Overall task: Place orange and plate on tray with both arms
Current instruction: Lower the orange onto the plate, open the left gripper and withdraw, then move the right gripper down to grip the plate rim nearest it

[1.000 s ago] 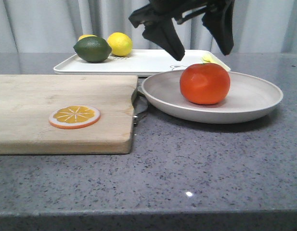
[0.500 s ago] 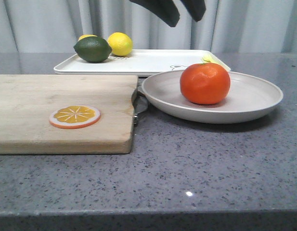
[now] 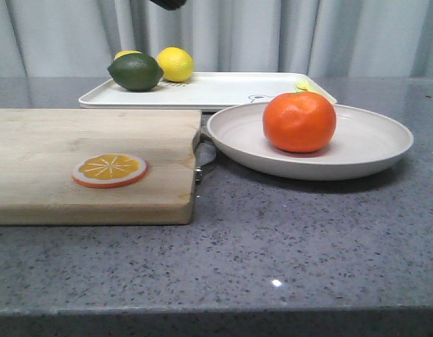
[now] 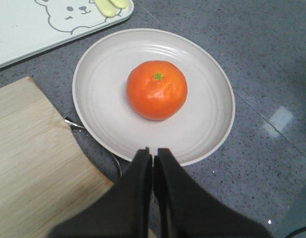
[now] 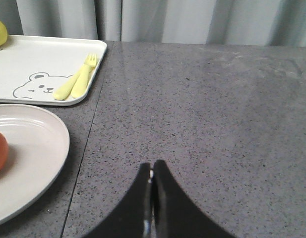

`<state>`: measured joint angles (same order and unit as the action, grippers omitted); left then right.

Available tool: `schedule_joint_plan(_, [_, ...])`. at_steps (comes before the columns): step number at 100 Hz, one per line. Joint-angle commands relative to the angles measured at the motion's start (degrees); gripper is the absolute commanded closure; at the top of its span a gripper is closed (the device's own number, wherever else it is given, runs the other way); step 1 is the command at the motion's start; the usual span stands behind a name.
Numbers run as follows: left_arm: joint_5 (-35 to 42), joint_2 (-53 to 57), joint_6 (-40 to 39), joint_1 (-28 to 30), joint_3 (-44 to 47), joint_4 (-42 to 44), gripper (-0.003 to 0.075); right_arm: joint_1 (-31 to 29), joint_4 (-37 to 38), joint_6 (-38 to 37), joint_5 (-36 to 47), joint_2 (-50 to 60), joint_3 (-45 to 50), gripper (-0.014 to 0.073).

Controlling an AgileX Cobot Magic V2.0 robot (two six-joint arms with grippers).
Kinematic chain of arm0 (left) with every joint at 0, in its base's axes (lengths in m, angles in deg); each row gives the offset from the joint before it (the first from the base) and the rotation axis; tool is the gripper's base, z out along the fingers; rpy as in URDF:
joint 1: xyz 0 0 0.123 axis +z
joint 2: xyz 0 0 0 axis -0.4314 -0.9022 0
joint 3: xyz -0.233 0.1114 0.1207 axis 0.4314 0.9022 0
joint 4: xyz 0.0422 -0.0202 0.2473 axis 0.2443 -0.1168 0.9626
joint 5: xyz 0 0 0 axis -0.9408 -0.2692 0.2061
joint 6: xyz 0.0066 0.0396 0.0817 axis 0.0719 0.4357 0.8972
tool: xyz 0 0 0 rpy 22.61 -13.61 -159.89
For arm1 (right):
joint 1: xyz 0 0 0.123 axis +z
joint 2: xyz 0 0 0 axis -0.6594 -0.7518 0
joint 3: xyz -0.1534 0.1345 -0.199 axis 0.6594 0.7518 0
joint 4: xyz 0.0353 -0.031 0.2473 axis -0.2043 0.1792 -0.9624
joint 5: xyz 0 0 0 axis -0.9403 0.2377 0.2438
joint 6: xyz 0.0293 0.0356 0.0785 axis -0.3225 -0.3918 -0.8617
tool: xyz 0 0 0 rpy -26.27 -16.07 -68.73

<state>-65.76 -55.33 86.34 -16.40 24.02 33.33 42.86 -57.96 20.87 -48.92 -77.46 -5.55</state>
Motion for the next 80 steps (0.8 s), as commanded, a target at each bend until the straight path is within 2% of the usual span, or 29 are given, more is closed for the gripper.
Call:
schedule_joint_plan(1, [4.5,5.5,-0.7,-0.3,1.3,-0.7,0.0741,-0.3,0.3,0.4,3.3,-0.7,-2.1,0.066])
schedule_joint_plan(48, [8.8,27.0,-0.7,-0.3,17.4,0.8,0.0741,3.4,0.3,0.4,-1.0,-3.4,-2.5,0.066])
schedule_joint_plan(65, [8.8,34.8,-0.7,-0.3,22.5,0.8,0.0741,4.3,0.3,0.4,-4.1,-7.4,-6.3,0.066])
schedule_joint_plan(80, [9.0,40.0,-0.7,-0.3,26.1,1.0,0.0741,4.3,0.3,0.4,-10.4,-12.6,-11.7,0.0659])
